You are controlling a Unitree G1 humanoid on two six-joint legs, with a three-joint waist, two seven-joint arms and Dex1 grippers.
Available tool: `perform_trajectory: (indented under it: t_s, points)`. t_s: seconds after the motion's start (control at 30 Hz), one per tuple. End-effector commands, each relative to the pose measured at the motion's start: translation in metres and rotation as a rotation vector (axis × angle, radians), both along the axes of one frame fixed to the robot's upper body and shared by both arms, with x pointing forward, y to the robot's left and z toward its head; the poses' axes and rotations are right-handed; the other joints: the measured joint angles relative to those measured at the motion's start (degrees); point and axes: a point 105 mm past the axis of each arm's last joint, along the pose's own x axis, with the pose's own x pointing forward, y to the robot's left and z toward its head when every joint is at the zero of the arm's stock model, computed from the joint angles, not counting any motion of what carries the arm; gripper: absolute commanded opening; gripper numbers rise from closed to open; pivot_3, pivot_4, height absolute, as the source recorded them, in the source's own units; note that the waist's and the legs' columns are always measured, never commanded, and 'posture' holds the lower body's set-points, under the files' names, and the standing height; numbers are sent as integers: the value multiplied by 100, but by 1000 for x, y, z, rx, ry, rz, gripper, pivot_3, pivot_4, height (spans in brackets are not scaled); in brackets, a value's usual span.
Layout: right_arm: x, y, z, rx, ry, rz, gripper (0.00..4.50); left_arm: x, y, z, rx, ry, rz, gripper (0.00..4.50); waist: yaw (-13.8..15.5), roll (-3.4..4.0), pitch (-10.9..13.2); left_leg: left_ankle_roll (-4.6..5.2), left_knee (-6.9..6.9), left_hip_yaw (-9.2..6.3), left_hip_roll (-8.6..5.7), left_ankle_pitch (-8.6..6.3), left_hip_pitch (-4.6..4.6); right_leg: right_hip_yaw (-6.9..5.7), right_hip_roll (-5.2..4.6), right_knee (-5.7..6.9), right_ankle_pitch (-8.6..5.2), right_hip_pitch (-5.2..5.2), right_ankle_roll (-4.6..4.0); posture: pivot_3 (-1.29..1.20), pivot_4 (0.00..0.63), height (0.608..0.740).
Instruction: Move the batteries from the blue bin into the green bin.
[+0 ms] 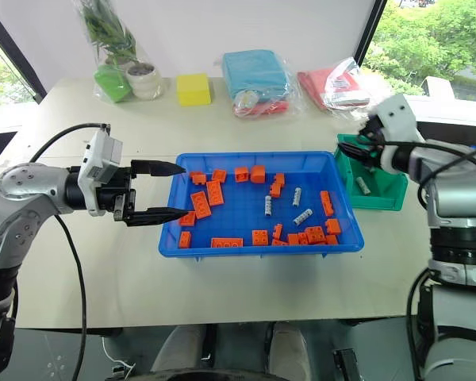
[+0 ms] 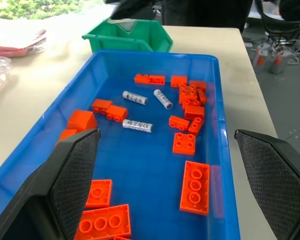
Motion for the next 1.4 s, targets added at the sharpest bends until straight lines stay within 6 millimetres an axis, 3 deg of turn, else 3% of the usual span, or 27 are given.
perform_trajectory:
  t_s: [0.03, 0.13, 0.27, 0.4, 0.9, 1.0, 1.13, 1.3, 1.4]
  points:
    - [-19, 47, -9, 75, 94, 153, 3076, -4, -1, 10, 2, -50, -2, 4500, 18, -3, -2, 0, 0, -1, 2, 0, 0, 0, 1, 1, 8, 2, -9, 0, 150, 704]
    - [-35, 68, -32, 92, 199, 188, 3076, -7, 1, 9, 4, -48, 12, 4500, 48, -6, -3, 0, 4, -12, -2, 0, -4, -2, -1, -2, 9, -10, -10, 0, 150, 704]
    - [-50, 76, -65, 87, 307, 182, 3076, -11, 4, 7, 8, -45, 28, 4500, 61, -10, -5, -1, 10, -13, -8, -1, -8, 1, -8, -9, -3, -14, -22, 0, 150, 704]
    - [-53, 77, -91, 91, 379, 132, 3076, -13, 4, 9, -4, -50, 51, 4500, 22, -10, -5, -2, 9, -13, -6, -2, -6, 1, -5, -5, -12, -19, -7, 0, 150, 704]
    - [-33, 98, -126, 134, 436, 84, 3076, -12, 4, 11, 6, -53, 61, 4500, 16, -14, -8, 1, 7, -8, -7, 0, -8, 1, 0, 2, -6, -27, -10, 0, 150, 704]
    - [-31, 95, -134, 120, 441, 65, 2282, -11, 3, 12, 7, -55, 58, 4500, 14, -18, -11, 1, 6, -9, -6, 0, -6, 1, 2, 4, -6, -28, -10, 0, 150, 704]
    - [-32, 99, -129, 154, 431, 86, 181, -10, 5, 14, 7, -58, 57, 4500, 10, -19, -12, 1, 6, -8, -6, 0, -6, 1, 2, 4, -7, -27, -8, 0, 150, 704]
    - [-38, 99, -96, 232, 390, 138, 68, -8, 5, 13, 8, -56, 53, 4500, 15, -16, -10, 1, 6, -8, -5, 0, -6, 1, 2, 5, -6, -28, -8, 0, 150, 704]
    - [-28, 70, -56, 279, 302, 71, 68, -6, 3, 12, 4, -56, 47, 4500, 25, -9, -5, 1, 7, -9, -5, 0, -7, 1, 1, 4, -5, -28, -9, 0, 150, 704]
